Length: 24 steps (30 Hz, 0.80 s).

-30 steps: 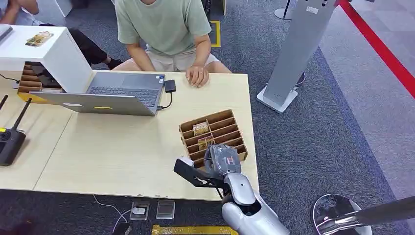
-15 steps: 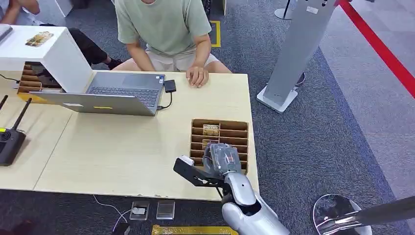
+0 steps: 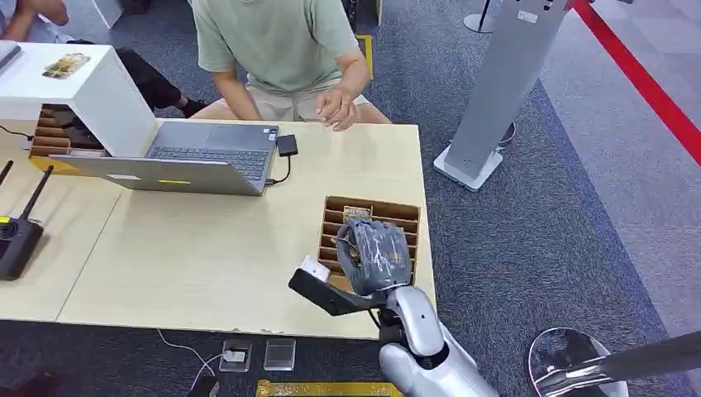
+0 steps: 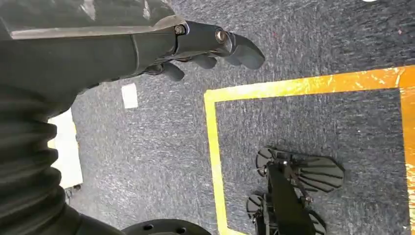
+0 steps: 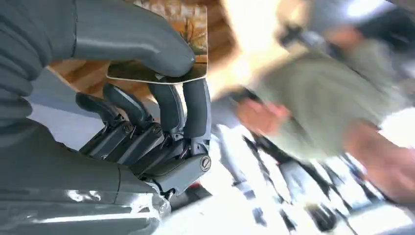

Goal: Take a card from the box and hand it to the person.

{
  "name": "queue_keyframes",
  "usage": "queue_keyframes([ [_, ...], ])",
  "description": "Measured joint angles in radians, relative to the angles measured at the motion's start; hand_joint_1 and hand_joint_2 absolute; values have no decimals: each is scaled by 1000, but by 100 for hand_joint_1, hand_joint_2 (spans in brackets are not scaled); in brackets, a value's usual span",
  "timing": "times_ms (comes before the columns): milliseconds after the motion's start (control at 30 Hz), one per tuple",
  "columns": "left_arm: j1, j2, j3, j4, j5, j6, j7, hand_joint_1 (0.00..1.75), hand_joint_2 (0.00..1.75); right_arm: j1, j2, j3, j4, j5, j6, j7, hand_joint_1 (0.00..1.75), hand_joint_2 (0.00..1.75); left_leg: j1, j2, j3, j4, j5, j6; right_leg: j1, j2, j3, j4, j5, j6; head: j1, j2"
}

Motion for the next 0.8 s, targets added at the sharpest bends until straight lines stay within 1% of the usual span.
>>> queue_keyframes([
  [33, 0, 0, 0, 0, 0, 0, -2, 0, 175, 4, -6, -5, -34, -8, -17, -37, 175, 175, 0, 0, 0, 0, 0, 0, 0, 0, 0, 0, 0, 0, 0, 0],
  [100, 0, 0, 0, 0, -3, -1, -8, 0, 175, 7, -16, -12, -79, -21, -18, -68, 175, 175, 0, 0, 0, 0, 0, 0, 0, 0, 0, 0, 0, 0, 0, 0],
  [200, 0, 0, 0, 0, -8, -4, -14, 0, 175, -4, -22, -15, -111, -72, 36, -88, 175, 175, 0, 0, 0, 0, 0, 0, 0, 0, 0, 0, 0, 0, 0, 0],
  [300, 0, 0, 0, 0, -20, -12, -16, 0, 175, -47, -14, -15, -94, -168, 85, -127, 175, 175, 0, 0, 0, 0, 0, 0, 0, 0, 1, 1, 0, 0, 0, 0],
  [367, -2, 0, -1, 0, -26, -15, -16, 0, 175, -105, 5, -14, -39, -231, 105, -167, 175, 175, 0, 0, 0, 0, 0, 0, 0, 0, 1, 1, 0, 0, 0, 0],
  [433, -4, 0, -2, 0, -27, -15, -21, 0, 175, -170, 27, -11, 34, -289, 106, -204, 175, 175, 0, 0, 0, 0, 1, 0, 0, 0, 1, 1, 0, 0, 0, 0],
  [533, -7, 0, -6, 0, -27, -14, -35, 0, 175, -280, 66, -14, 175, -421, 106, -278, 175, 175, 0, 0, 0, 0, 1, 0, 0, 0, 1, 1, 0, 0, 0, 0],
  [600, -11, 0, -8, 0, -24, -14, -43, 0, 175, -356, 92, -15, 276, -453, 97, -281, 175, 175, 0, -1, 0, 0, 1, 0, 0, 0, 1, 2, 0, 0, 0, 0],
  [700, -15, 0, -8, 0, -8, -11, -57, 0, 175, -465, 120, -10, 427, -415, 67, -252, 175, 175, 0, -1, -1, 0, 1, 0, 0, 0, 1, 1, 0, 0, 0, 0],
  [767, -16, 0, -8, 0, 5, -9, -61, 0, 175, -517, 140, -8, 508, -398, 53, -236, 175, 175, 0, -1, -1, 0, 1, 0, 0, 0, 1, 1, 0, 0, 0, 0],
  [800, -15, 0, -8, 0, 14, -6, -62, 0, 175, -553, 159, -5, 580, -377, 48, -224, 175, 175, 0, -1, -1, 0, 1, -1, 0, 0, 0, 1, 0, 0, 0, 0],
])
